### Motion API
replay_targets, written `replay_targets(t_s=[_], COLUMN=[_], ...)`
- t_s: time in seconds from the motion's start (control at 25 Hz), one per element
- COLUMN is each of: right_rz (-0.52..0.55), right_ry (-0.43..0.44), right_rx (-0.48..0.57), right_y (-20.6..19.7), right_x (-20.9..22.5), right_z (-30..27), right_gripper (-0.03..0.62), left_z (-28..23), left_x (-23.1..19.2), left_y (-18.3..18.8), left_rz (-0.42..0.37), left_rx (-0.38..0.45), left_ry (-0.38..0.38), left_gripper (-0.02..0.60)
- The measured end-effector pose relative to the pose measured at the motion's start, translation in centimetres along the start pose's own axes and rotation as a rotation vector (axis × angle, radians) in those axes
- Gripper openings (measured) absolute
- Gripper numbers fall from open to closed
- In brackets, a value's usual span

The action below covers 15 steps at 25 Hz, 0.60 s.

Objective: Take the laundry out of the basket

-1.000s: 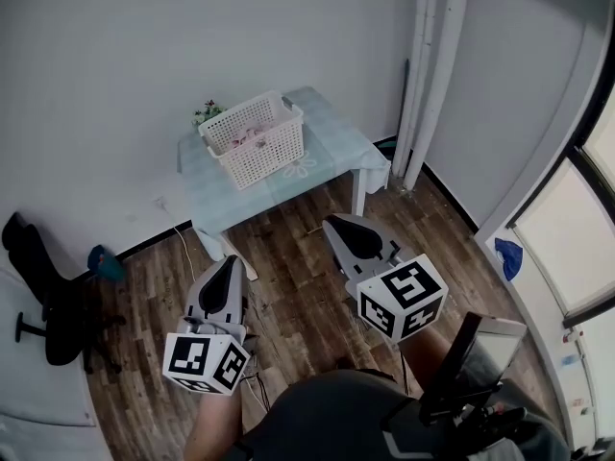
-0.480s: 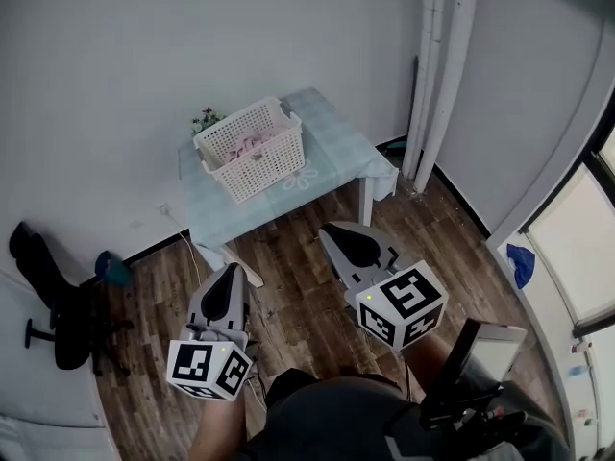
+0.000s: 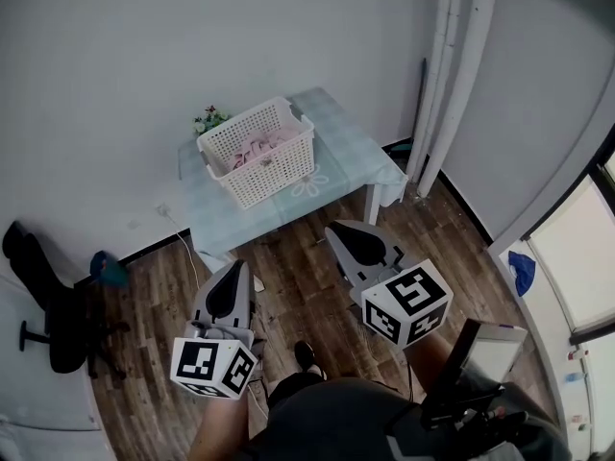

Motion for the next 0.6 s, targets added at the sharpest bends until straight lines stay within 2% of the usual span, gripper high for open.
replay_targets(t_s=[0.6], right_rz=[0.018], right_ry=[-0.023], right_rx=[-0.034], right_y=[0.7], right_x=[1.8], right_z=[-9.7], right_gripper=[0.018], left_z=[-6.4], left_x=[-7.7], left_y=[0.6], left_rz=[0.028], left_rx=[0.012], left_ry=[-0.039], left_gripper=[0.010])
Point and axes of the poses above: the fingertips, and each gripper's own axes: z backward along the fingers, x to its right, y out of its top, the point moved 7 cm from there along z, backward along the fingers, and after that the axes turned 14 degrees about y, right-handed, at the moved point
